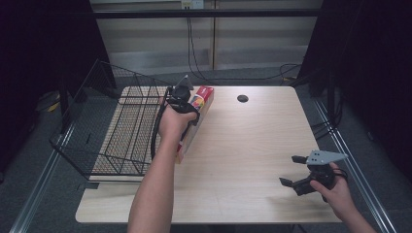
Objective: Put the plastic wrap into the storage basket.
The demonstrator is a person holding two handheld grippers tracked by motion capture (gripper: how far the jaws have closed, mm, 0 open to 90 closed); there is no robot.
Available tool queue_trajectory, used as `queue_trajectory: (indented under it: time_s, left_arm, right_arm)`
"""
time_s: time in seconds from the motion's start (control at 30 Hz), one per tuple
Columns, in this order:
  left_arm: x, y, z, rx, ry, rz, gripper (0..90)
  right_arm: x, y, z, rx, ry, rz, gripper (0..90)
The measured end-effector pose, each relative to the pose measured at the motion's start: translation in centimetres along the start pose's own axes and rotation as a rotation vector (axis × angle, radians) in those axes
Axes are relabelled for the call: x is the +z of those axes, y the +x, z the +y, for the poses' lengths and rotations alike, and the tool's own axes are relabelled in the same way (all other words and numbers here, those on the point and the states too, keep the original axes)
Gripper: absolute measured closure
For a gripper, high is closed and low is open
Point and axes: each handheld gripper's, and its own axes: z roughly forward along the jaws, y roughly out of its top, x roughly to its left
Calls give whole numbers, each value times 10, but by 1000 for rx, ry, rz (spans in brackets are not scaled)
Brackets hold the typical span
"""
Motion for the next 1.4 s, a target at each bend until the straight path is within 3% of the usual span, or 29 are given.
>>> queue_trajectory:
  time_s: [0.43, 0.47, 0.7, 0.97, 1.4]
  left_arm:
    - [-24, 6, 1, -3, -14, 2, 455]
    - [-26, 5, 1, -21, -19, -4, 455]
    - [-36, 10, 2, -17, -23, 1, 455]
    - [-45, 15, 0, -42, -31, -3, 457]
    - [-64, 28, -4, -58, -46, 25, 458]
  right_arm:
    - [0, 0, 1, -1, -3, -4, 25]
    - [0, 0, 1, 0, -3, -3, 25]
    - [-1, 0, 1, -2, -1, 0, 25]
    - [-1, 1, 1, 1, -1, 3, 25]
    - [-1, 1, 1, 0, -2, -6, 26]
